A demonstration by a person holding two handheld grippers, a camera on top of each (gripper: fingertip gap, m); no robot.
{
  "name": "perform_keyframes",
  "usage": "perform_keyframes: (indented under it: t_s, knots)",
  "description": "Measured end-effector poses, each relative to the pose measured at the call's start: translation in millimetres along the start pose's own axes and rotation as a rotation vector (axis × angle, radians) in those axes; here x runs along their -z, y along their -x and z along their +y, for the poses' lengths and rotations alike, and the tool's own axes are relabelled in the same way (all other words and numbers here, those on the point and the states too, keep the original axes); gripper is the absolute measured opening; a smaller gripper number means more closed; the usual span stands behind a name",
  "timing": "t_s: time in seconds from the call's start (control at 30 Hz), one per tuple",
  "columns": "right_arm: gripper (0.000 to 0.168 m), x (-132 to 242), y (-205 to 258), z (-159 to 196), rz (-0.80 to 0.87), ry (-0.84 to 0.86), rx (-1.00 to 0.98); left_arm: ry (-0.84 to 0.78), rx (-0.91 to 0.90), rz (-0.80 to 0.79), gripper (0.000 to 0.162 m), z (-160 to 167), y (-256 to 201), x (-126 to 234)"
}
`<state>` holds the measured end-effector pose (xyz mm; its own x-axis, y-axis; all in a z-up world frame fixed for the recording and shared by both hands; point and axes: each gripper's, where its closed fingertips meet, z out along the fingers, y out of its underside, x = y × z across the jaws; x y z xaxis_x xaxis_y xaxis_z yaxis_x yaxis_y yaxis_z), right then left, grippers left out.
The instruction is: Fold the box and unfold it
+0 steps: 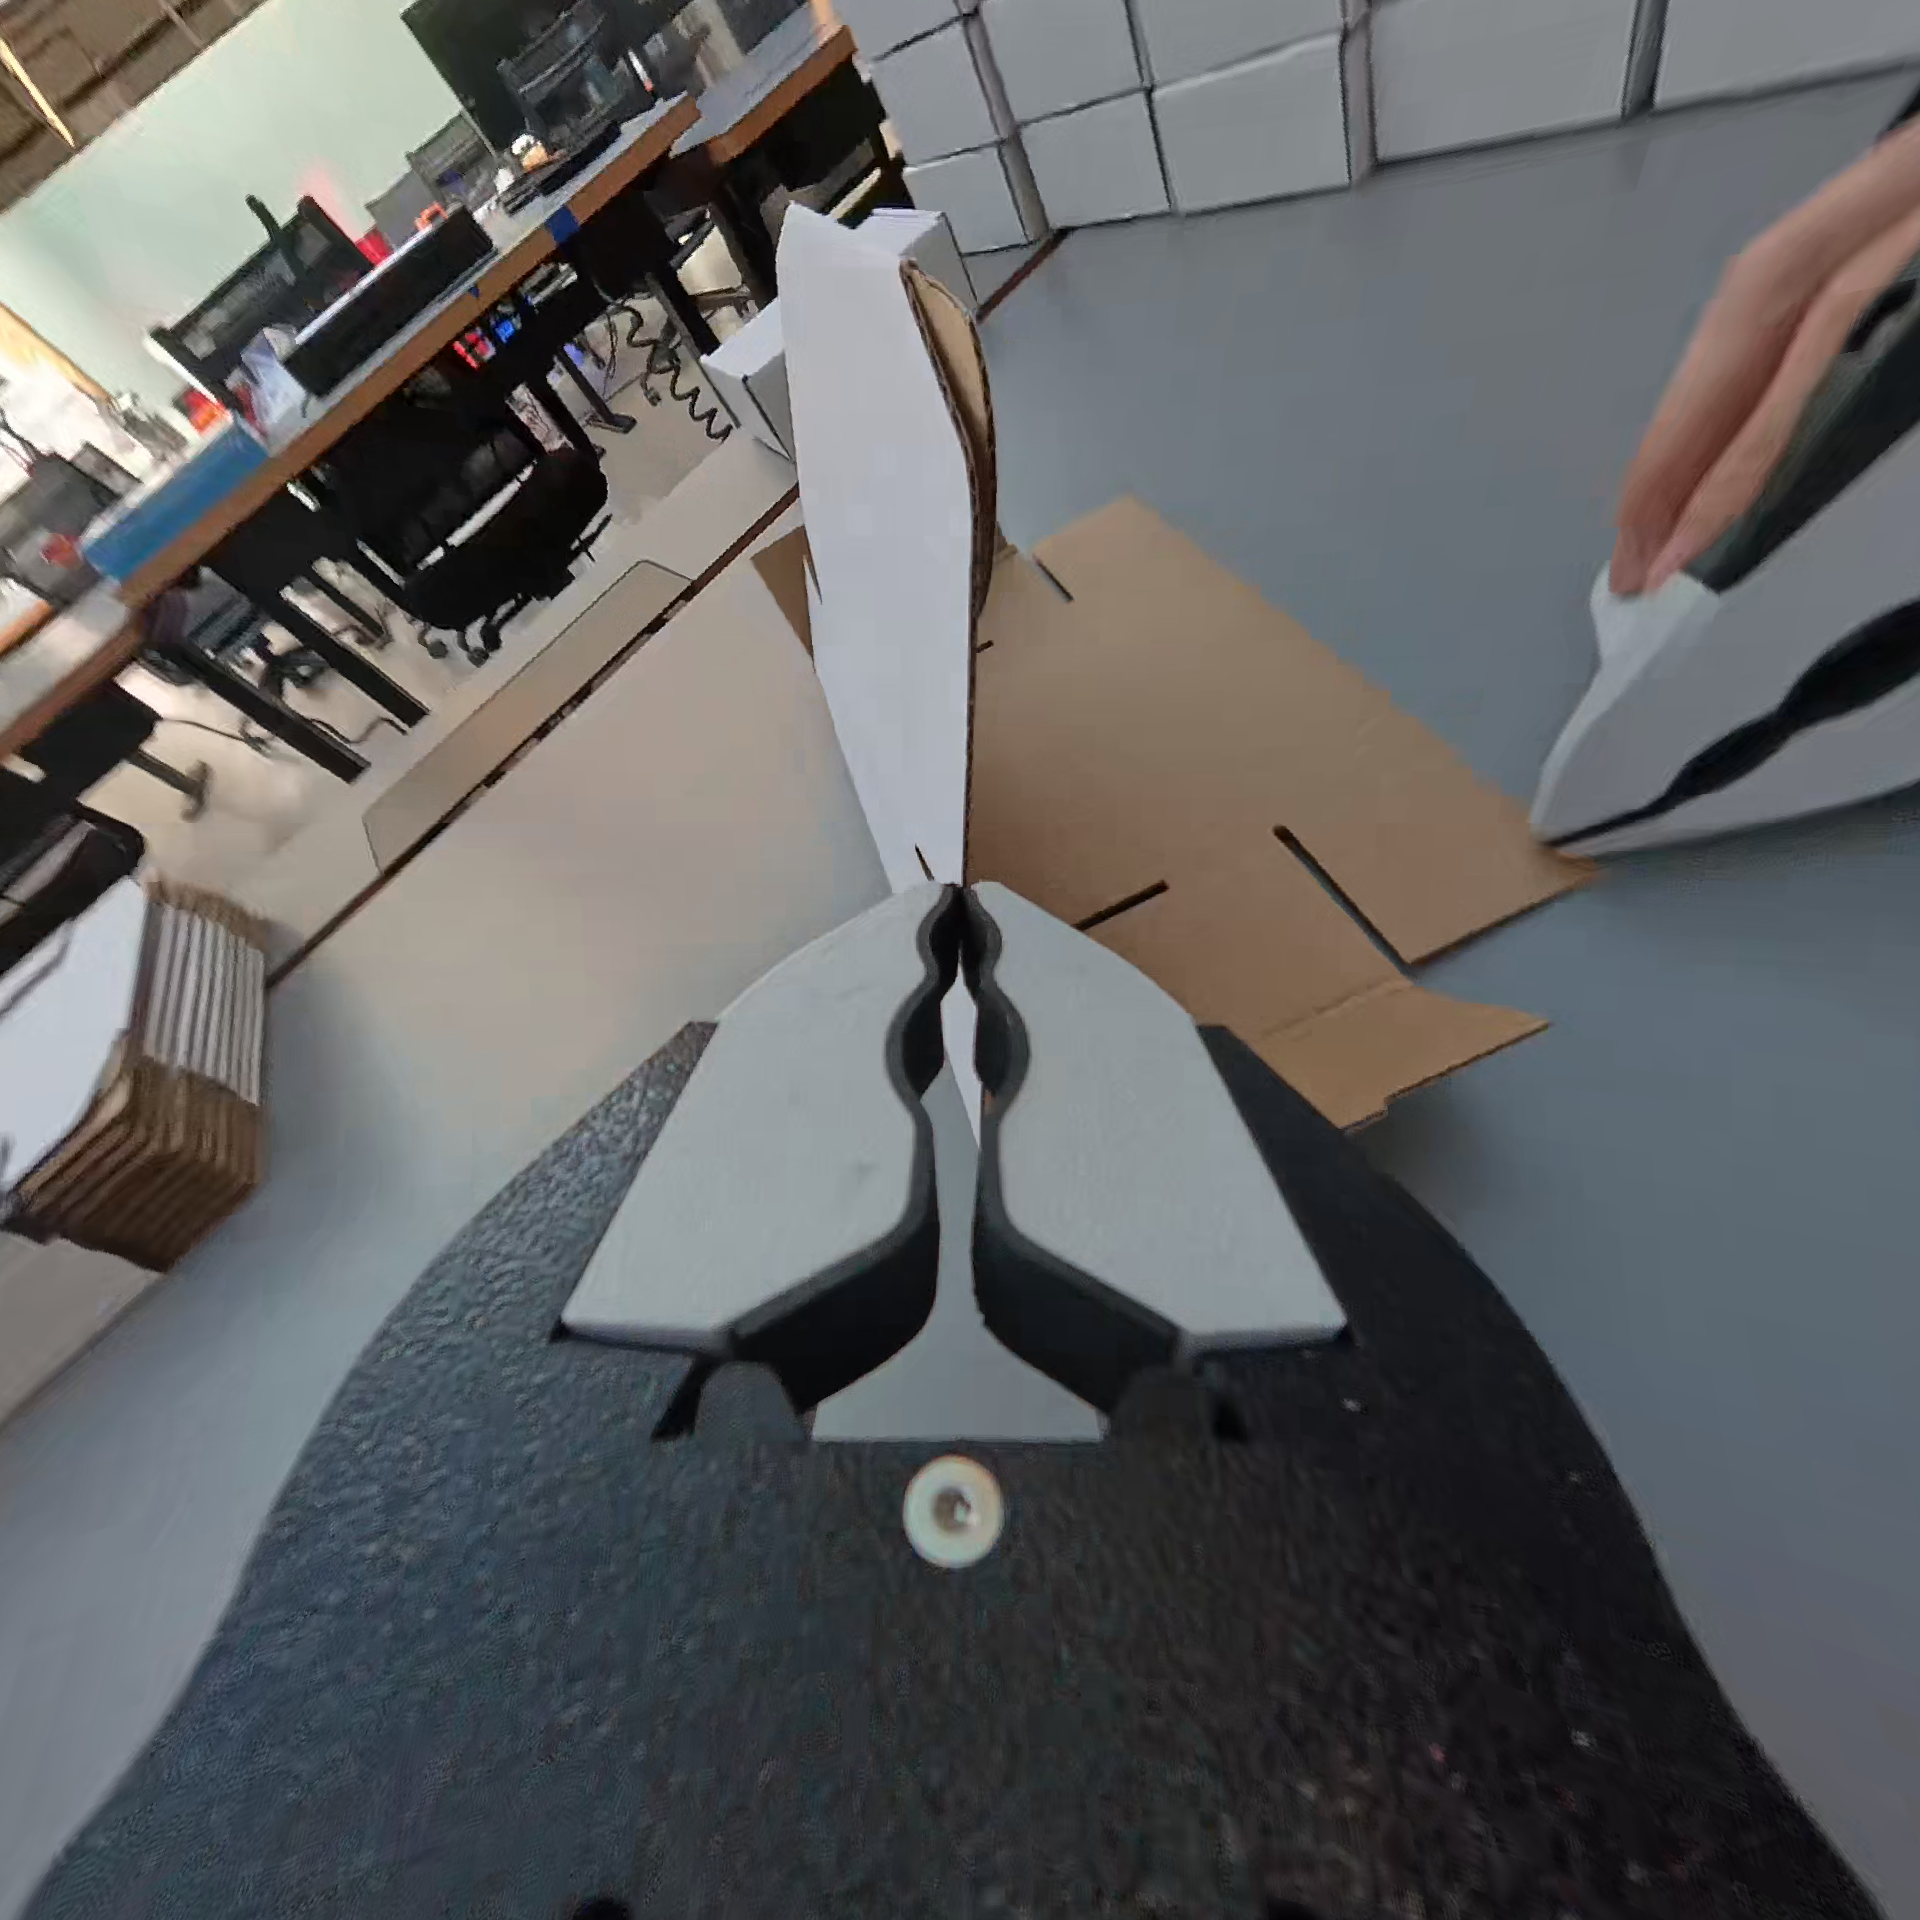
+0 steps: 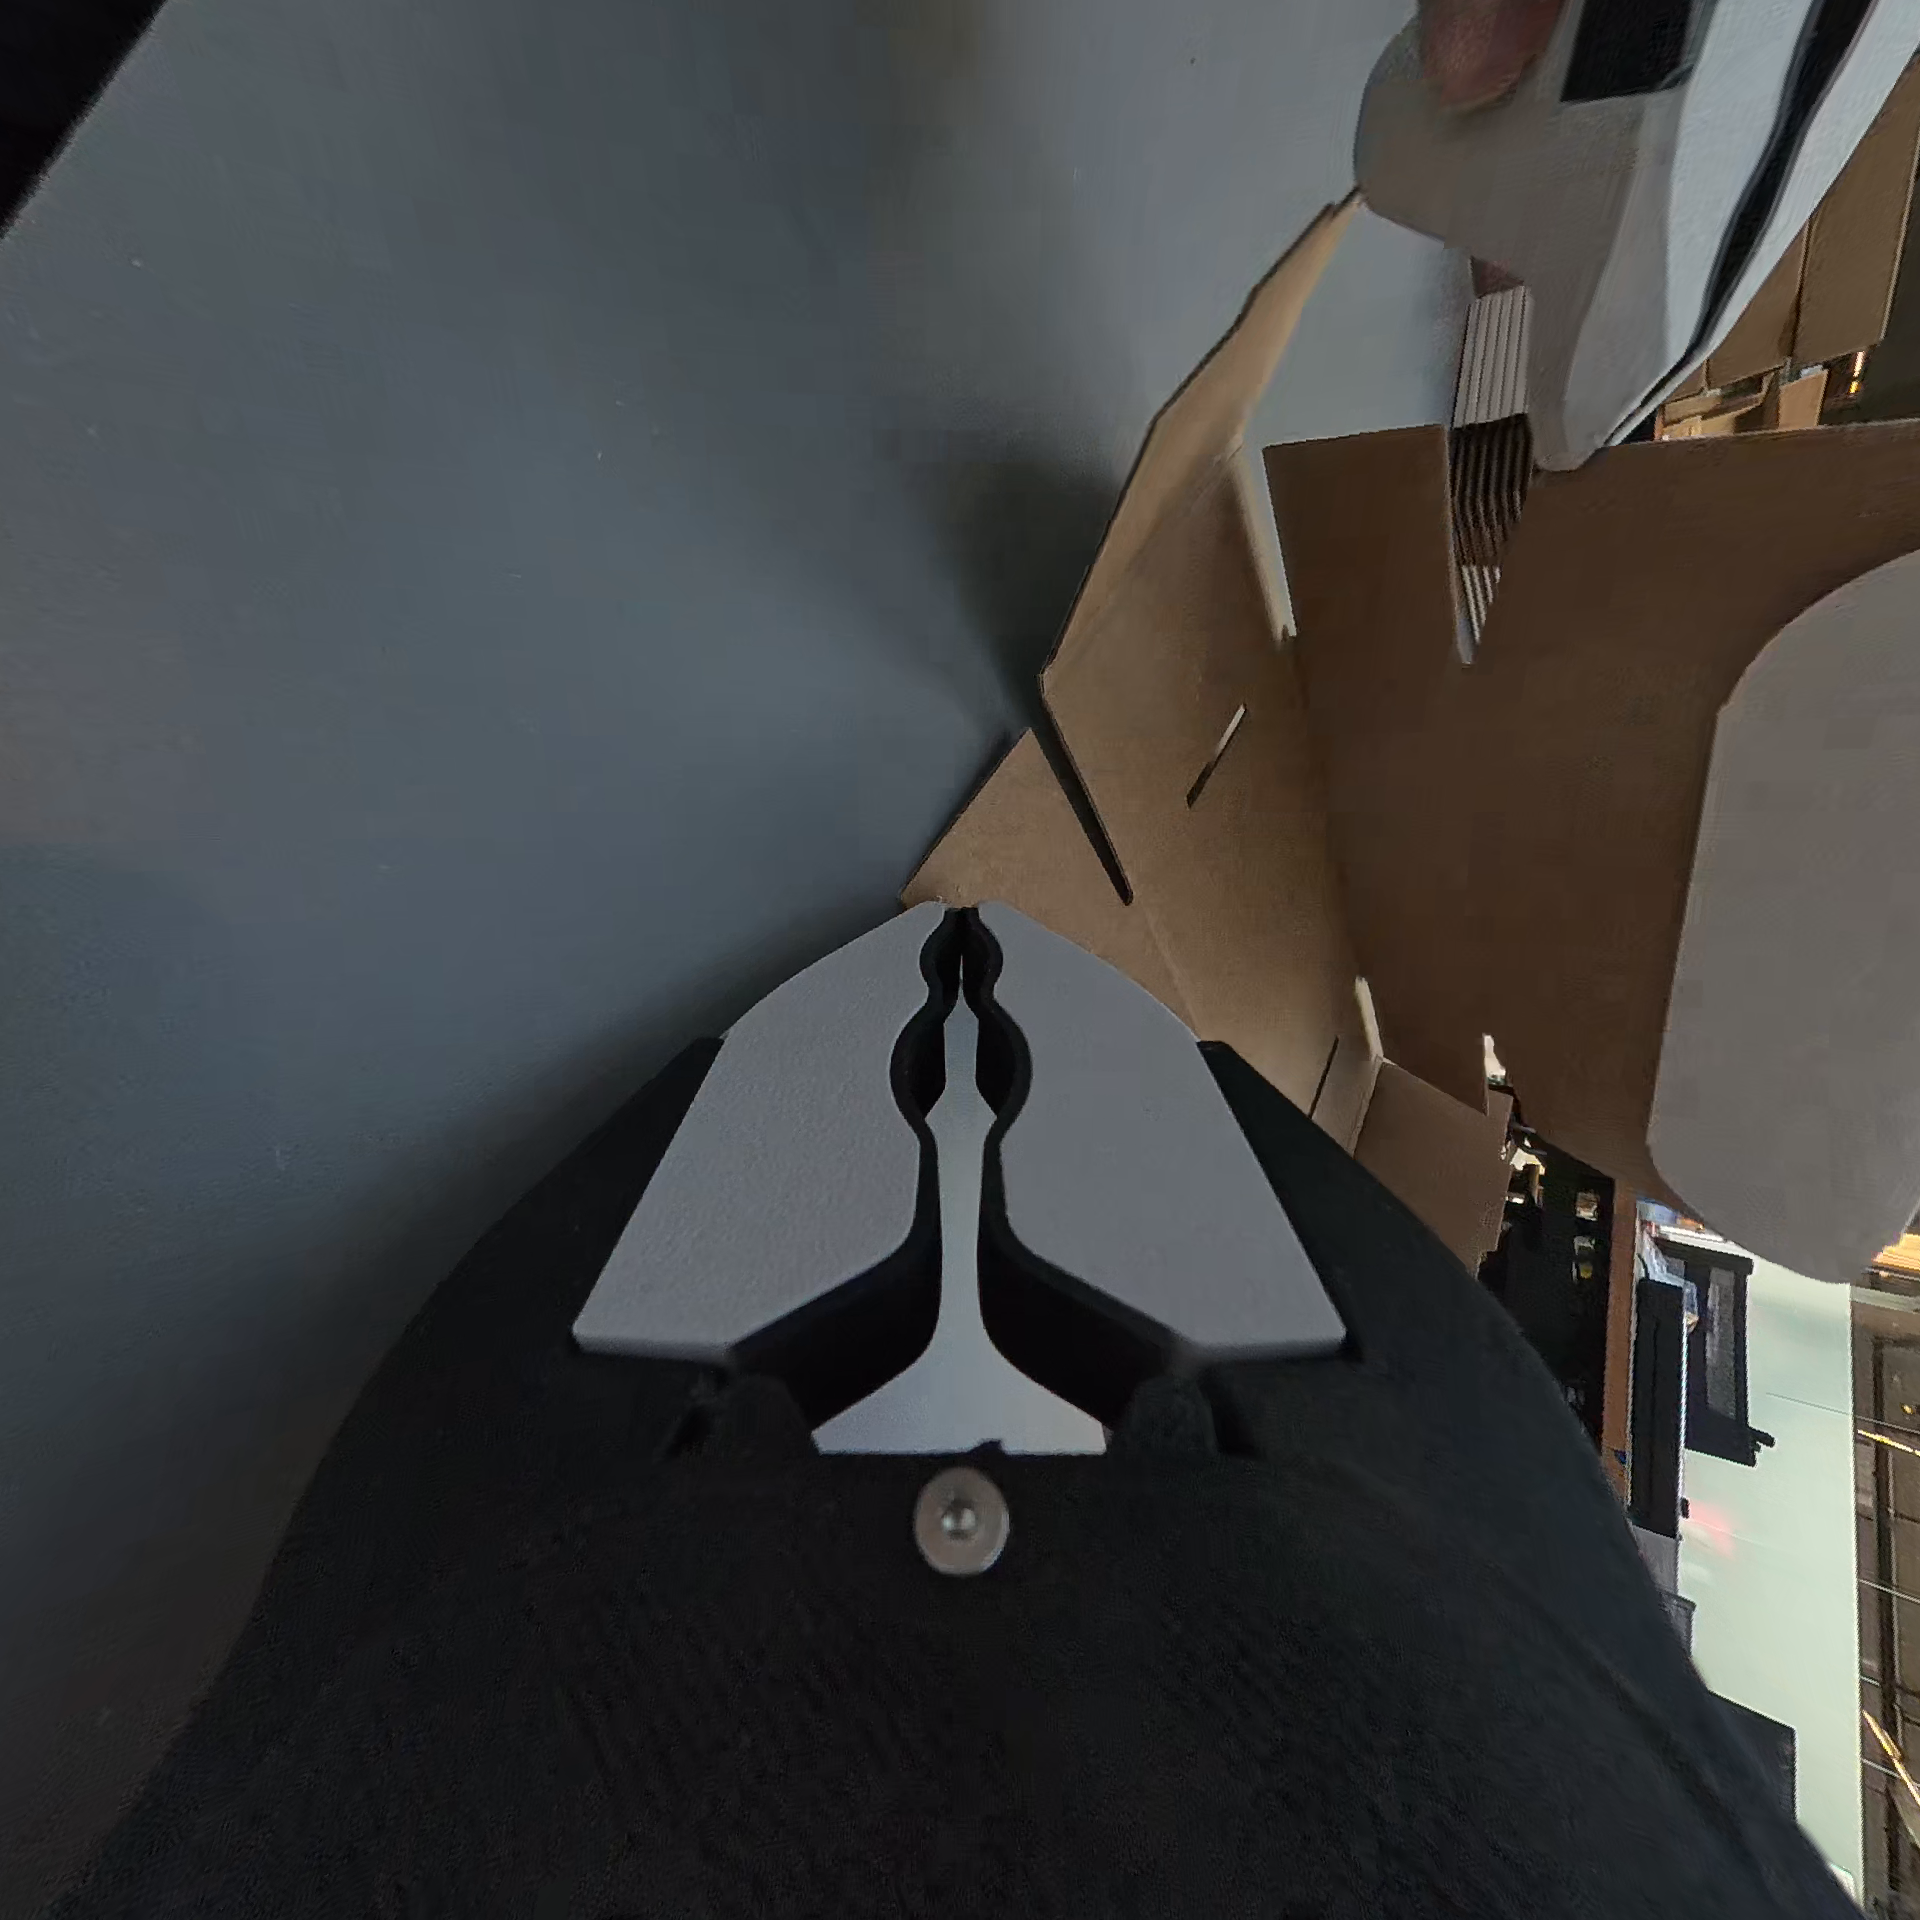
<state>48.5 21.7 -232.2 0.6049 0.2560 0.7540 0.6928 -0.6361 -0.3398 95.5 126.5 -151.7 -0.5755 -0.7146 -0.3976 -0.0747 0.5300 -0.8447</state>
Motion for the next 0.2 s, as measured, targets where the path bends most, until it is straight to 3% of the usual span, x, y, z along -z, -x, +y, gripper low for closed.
perform_keyframes:
  t_s: [0.1,0.2]
  knots:
    - [0.0,-0.3,0.0,0.1,-0.013,-0.005,-0.013,-0.04,0.469,0.052,0.0,4.4,28.4,-0.2]
    - [0.0,-0.6,-0.1,0.2,-0.039,-0.013,-0.038,-0.01,0.913,0.045,0.0,31.8,55.5,-5.0]
